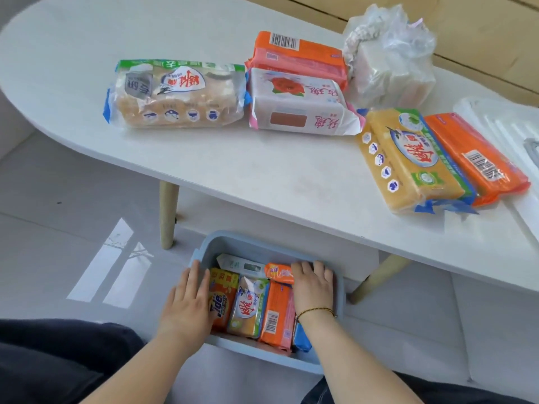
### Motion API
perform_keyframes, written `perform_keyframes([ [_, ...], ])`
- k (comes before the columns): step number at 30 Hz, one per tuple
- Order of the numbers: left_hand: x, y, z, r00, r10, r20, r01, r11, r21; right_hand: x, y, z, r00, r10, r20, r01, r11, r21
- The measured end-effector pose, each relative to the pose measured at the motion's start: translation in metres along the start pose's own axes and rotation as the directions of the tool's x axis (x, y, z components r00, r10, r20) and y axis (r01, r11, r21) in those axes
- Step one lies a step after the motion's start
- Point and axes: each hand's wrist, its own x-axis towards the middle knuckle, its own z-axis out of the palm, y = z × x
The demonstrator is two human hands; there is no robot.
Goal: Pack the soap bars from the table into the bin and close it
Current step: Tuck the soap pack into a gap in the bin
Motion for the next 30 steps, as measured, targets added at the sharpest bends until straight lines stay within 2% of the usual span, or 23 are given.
perform_keyframes([
  [7, 0.004, -0.003, 0.010, 1.000, -0.005, 0.012, 0.004, 0.997, 0.078, 0.004, -0.004, 0.029, 0.999, 0.040, -0.004, -0.038, 0.979, 0.201],
  [10, 0.004, -0.001, 0.010, 1.000, -0.015, 0.015, 0.013, 0.997, 0.082, -0.001, -0.006, 0.033, 0.997, 0.056, -0.050, -0.045, 0.979, 0.200],
  [13, 0.004, 0.001, 0.009, 1.000, -0.021, 0.016, 0.020, 0.998, 0.065, -0.014, -0.010, 0.039, 0.980, 0.195, -0.040, -0.181, 0.957, 0.226],
  [15, 0.004, 0.001, 0.009, 1.000, -0.023, 0.019, 0.022, 0.998, 0.053, -0.023, -0.012, 0.043, 0.967, 0.251, 0.049, -0.256, 0.937, 0.238],
  [17, 0.005, 0.002, 0.010, 1.000, -0.017, 0.017, 0.016, 0.999, 0.048, -0.024, -0.013, 0.045, 0.960, 0.238, 0.148, -0.265, 0.943, 0.203],
  [20, 0.005, 0.001, 0.009, 1.000, -0.004, 0.021, 0.003, 0.998, 0.058, -0.015, -0.010, 0.041, 0.950, 0.186, 0.251, -0.223, 0.966, 0.129],
  [24, 0.004, -0.002, 0.010, 1.000, -0.001, 0.031, -0.002, 0.997, 0.078, -0.013, -0.002, 0.042, 0.904, 0.185, 0.386, -0.214, 0.976, 0.032],
  [30, 0.007, 0.000, 0.012, 1.000, -0.004, 0.026, 0.002, 0.994, 0.108, 0.003, 0.003, 0.041, 0.864, 0.159, 0.477, -0.118, 0.986, -0.115],
])
